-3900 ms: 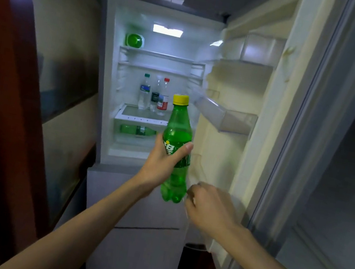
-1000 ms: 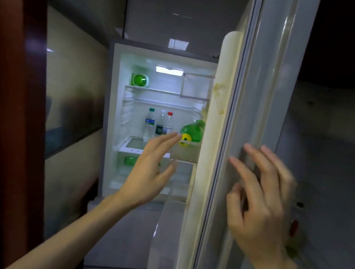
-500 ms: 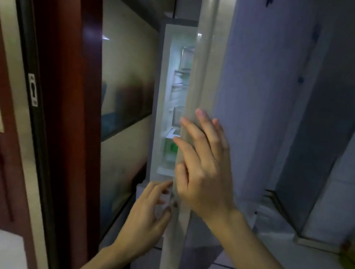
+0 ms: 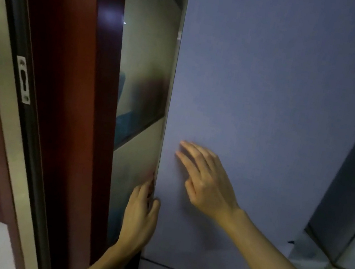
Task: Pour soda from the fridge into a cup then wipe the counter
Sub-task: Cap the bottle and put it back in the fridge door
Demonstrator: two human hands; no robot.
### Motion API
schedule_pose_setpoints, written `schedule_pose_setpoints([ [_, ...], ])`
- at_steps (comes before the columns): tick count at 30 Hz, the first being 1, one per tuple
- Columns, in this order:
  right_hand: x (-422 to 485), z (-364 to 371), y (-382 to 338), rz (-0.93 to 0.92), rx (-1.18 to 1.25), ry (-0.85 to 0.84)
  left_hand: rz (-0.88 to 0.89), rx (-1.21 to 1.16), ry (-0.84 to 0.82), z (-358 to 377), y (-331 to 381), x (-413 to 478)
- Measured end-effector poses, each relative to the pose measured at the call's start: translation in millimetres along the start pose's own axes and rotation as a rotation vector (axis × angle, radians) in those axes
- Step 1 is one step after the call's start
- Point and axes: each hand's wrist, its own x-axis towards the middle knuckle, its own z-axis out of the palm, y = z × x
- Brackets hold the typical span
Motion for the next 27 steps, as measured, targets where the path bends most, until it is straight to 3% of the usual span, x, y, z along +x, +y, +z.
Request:
schedule_pose_setpoints([
  [12, 12.0, 93.9, 60.4, 0.162, -0.170, -0.270, -0.113, 0.026, 0.090, 66.0, -47.9, 117.4],
  [20, 25.7, 140.8, 91.9, 0.126, -0.226, -0.298, -0.177, 0.087, 0.077, 87.1, -71.0, 160.8],
  [27, 13.0, 161.0, 111.6, 0.039, -0.186, -0.218, -0.152, 0.152, 0.132, 102.7, -73.8, 146.3],
])
